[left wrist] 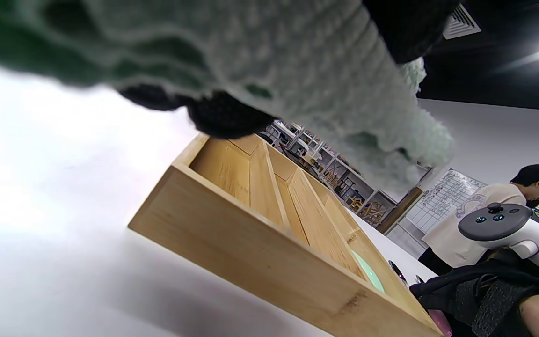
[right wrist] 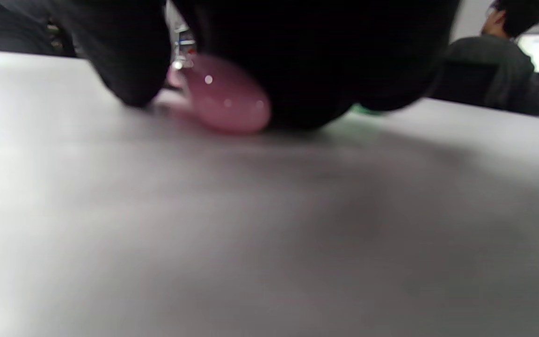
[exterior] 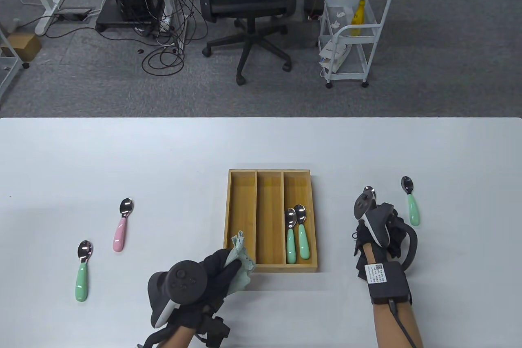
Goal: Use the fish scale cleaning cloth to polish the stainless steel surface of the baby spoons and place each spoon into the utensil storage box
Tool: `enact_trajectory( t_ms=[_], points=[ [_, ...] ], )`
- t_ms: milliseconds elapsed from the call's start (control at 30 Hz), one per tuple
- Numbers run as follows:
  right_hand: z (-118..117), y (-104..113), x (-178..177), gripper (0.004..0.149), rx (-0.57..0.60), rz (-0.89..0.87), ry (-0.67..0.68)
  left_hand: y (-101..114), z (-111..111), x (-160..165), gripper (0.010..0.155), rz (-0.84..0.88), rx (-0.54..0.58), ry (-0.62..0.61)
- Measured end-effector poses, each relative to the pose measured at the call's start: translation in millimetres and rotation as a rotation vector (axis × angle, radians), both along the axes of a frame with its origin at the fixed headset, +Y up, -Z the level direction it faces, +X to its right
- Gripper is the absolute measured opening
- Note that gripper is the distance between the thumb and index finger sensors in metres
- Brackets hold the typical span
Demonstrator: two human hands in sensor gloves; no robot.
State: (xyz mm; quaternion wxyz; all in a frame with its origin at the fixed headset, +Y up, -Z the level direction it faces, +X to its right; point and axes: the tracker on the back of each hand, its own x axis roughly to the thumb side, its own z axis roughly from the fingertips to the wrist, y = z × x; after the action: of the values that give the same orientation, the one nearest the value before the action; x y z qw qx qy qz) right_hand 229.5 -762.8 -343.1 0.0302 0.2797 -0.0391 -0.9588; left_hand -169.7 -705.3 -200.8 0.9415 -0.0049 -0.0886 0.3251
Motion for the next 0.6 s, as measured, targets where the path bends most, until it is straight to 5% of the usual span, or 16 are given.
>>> enact_trajectory(
  t_ms=[300,600],
  points=[
    [12.8,8.9,1.7,0.051,0.064,-0.037,0.012,0.4,-0.1,-0.8,0.046,0.013,0.008,0.005],
    [60.9,44.0,-21.2,0.052,0.204,-0.198,0.187,-0.2,-0.3,-0.8,0.046,0.024,-0.002,0.0]
  ],
)
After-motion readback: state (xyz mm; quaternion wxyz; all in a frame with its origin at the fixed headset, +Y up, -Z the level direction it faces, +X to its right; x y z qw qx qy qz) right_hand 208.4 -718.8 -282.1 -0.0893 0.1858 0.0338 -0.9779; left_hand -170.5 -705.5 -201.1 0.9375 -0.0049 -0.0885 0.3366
